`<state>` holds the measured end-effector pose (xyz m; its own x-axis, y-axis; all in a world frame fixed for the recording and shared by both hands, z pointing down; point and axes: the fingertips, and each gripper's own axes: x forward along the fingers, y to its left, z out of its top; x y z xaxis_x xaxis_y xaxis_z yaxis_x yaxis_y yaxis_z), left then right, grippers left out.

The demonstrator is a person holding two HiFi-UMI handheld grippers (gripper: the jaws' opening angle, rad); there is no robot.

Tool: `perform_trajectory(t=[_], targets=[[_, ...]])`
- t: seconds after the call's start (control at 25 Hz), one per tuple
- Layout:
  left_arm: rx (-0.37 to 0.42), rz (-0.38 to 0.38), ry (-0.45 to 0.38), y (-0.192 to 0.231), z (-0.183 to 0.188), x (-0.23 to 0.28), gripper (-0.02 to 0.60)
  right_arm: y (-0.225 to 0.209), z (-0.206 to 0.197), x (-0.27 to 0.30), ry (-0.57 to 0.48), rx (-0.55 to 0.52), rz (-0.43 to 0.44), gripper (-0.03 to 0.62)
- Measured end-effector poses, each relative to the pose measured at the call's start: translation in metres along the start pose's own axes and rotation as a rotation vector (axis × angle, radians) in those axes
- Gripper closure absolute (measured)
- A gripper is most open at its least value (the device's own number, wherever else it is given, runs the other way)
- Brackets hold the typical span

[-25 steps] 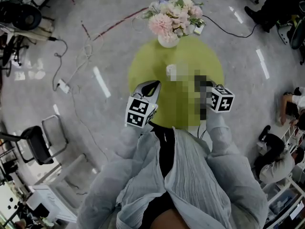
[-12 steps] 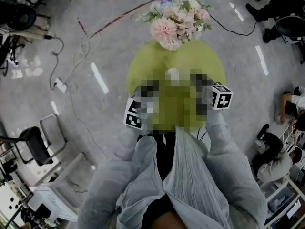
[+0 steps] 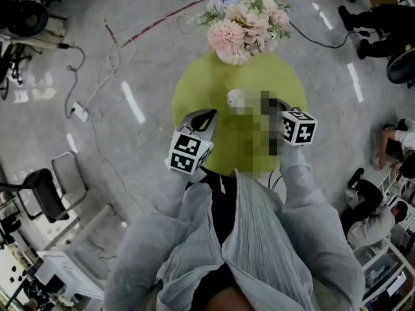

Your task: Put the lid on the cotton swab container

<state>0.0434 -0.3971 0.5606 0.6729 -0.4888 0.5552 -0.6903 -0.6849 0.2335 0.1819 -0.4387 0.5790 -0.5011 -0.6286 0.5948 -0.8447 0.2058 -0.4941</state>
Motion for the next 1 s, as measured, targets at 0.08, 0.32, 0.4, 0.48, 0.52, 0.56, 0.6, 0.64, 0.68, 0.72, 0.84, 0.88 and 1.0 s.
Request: perform_trajectory(t=[0.08,0.32,0.4,0.48,0.52,0.56,0.6,0.64,0.68,0.72,0.84,0.88,1.0], targets=[[0.001,0.003,0.001,0.0,-0.002,-0.002,0.563,0.003,0.001,0.0,-0.002,-0.006,0.006,0.592],[0.0,0.021,0.003,0.004,-0.006,-0.009,0.563,0.013,0.001,0.002,0.001,-0.024,0.024,0.592],[0.001,0.027,0.0,0.004,-0.006,-0.012,0.563,0.017,0.001,0.002,0.001,-0.028,0.03,0.592],[0.0,0.033,-0.003,0.005,-0.007,-0.014,0.563,0.019,0.0,0.002,0.002,-0.034,0.033,0.592],[-0.001,0.035,-0.004,0.006,-0.008,-0.015,0.563,0.02,0.0,0.002,0.003,-0.037,0.035,0.592],[-0.004,0.038,-0.006,0.006,-0.008,-0.017,0.563,0.022,0.0,0.002,0.004,-0.041,0.038,0.592],[-0.006,0.04,-0.008,0.006,-0.009,-0.018,0.563,0.024,0.0,0.002,0.005,-0.045,0.041,0.592],[-0.008,0.042,-0.01,0.007,-0.009,-0.019,0.563,0.026,0.001,0.002,0.004,-0.049,0.045,0.592],[-0.01,0.044,-0.011,0.007,-0.009,-0.02,0.563,0.028,0.001,0.001,0.002,-0.052,0.048,0.592],[-0.011,0.046,-0.012,0.007,-0.01,-0.021,0.563,0.03,0.002,0.001,0.001,-0.054,0.051,0.592],[-0.016,0.051,-0.013,0.008,-0.011,-0.022,0.563,0.034,0.003,0.001,-0.001,-0.059,0.061,0.592],[-0.018,0.052,-0.013,0.009,-0.012,-0.022,0.563,0.035,0.004,0.002,-0.001,-0.06,0.065,0.592],[-0.022,0.054,-0.013,0.008,-0.013,-0.024,0.563,0.039,0.003,0.002,0.0,-0.064,0.076,0.592]])
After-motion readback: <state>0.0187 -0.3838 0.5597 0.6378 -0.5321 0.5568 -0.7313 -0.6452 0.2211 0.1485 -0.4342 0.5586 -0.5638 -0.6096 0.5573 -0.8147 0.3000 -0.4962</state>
